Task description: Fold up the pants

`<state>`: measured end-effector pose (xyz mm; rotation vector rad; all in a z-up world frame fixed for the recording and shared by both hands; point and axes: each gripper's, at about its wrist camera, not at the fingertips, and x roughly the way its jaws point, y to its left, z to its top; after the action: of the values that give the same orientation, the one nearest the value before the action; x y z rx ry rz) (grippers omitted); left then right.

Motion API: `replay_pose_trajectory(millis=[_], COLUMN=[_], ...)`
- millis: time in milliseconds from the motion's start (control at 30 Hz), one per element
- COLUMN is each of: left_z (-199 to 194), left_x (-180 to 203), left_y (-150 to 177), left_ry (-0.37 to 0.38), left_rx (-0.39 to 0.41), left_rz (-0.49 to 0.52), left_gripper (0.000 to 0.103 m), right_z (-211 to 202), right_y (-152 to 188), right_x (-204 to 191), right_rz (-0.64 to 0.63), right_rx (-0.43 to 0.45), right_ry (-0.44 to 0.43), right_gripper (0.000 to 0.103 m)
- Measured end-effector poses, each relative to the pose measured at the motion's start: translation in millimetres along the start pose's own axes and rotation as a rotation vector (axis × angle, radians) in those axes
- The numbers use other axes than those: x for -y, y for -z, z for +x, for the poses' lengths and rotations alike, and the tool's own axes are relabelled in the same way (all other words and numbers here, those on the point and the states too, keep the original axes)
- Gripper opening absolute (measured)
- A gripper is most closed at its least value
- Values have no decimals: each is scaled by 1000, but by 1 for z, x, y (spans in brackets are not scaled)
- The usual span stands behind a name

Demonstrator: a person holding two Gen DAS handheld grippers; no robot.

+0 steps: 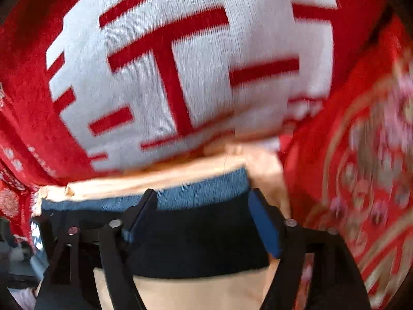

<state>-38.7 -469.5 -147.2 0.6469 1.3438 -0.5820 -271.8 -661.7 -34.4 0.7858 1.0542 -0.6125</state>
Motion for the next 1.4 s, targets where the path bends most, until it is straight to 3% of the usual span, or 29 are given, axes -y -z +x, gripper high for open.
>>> replay_pose_trajectory(millis=[33,167,200,233,267,367,433,567,700,733,767,833,933,1000,1133,1267,1400], left_z=[-1,-2,5,10,15,14,8,-2,7,10,13,11,5,3,-1,-10,-18], left_x=[3,6,6,7,4,-7,-17,-40,-62,-63,-61,-73,-77,-70,-80,-113,-142], left_y=[-4,-25,-30,-32,-33,-34,-31,-25,-20,-17,-8,6,26,39,47,63,72], left_ry=[-2,-8,-17,-20,-25,-11,-21,-53,-96,-105,-109,-113,-117,-117,-122,-139,-144], left_rx=[8,43,27,14,10,4,2,22,-14,-20,-20,-16,-14,-22,-32,-35,-34], left_rz=[-1,-3,-7,-9,-18,-55,-62,-76,-99,-102,-103,-103,-87,-86,-103,-98,-124], left_gripper=[80,80,81,85,91,93,93,93,93,93,93,93,93,93,93,93,93], right_z=[5,51,68,82,86,58,39,28,53,59,62,60,43,47,36,22,26], right_y=[6,23,24,25,24,24,36,82,101,104,104,104,108,116,121,133,157], right_x=[3,14,17,21,24,31,35,40,46,51,56,62,55,59,73,62,27], right_rz=[4,6,-8,-24,-19,107,159,262,342,379,420,459,353,262,331,287,260], right_rx=[-34,-140,-166,-175,-165,-81,-64,-124,-158,-145,-136,-125,-88,-121,-130,-133,-178], right_ry=[7,65,107,155,174,104,10,-71,-57,-57,-53,-18,18,111,68,29,-37], right_gripper=[42,39,36,25,23,38,55,56,56,53,35,19,18,21,39,41,48])
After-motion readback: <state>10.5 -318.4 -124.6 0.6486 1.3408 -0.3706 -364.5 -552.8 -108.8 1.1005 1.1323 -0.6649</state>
